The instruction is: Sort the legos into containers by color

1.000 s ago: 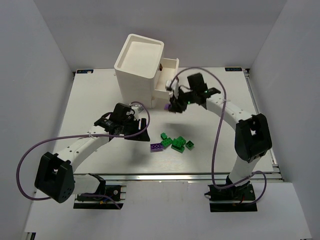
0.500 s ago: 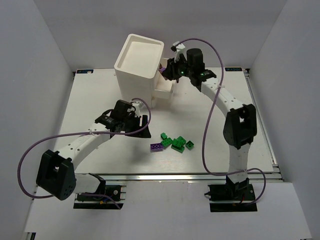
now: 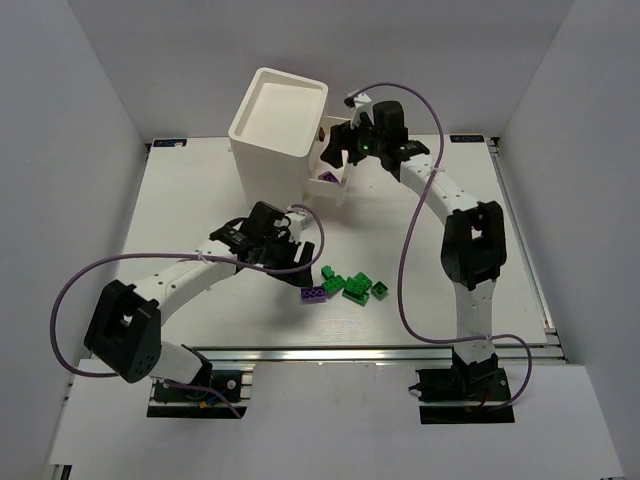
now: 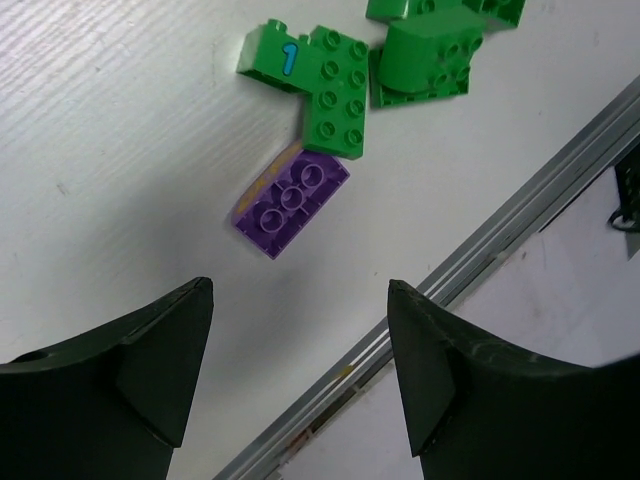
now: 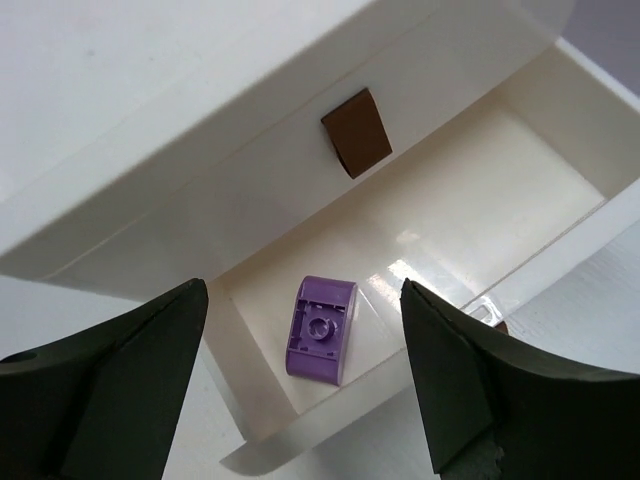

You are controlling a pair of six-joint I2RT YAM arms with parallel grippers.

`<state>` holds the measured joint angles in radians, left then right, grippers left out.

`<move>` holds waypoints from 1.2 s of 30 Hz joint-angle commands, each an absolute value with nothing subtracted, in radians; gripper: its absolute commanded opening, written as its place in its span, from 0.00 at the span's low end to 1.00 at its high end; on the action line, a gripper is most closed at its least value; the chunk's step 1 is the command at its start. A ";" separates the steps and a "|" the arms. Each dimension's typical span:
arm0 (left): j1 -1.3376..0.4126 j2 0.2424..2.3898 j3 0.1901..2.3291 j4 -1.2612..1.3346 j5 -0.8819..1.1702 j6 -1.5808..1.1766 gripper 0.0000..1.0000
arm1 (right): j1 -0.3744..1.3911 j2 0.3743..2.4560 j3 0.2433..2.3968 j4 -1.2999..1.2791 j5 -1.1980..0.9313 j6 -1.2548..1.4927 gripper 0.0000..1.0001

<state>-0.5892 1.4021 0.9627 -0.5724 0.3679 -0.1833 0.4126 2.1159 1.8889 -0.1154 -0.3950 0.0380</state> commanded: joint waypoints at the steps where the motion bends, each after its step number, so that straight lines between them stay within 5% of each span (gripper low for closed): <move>1: -0.623 1.416 0.999 -0.587 0.396 -0.060 0.80 | 0.382 2.002 1.893 -0.077 -0.486 0.034 0.83; 22: -0.790 1.681 1.051 -0.453 0.057 0.195 0.81 | 0.169 1.763 1.563 0.020 -0.701 0.054 0.85; 25: -0.799 1.684 1.045 -0.446 0.049 0.178 0.67 | 0.155 1.764 1.563 0.018 -0.696 0.051 0.84; 31: -0.819 1.661 1.035 -0.443 0.072 0.141 0.17 | 0.135 1.772 1.560 0.005 -0.709 0.045 0.84; 36: -0.810 1.571 1.074 -0.495 0.072 0.084 0.06 | 0.133 1.766 1.562 -0.066 -0.692 -0.042 0.86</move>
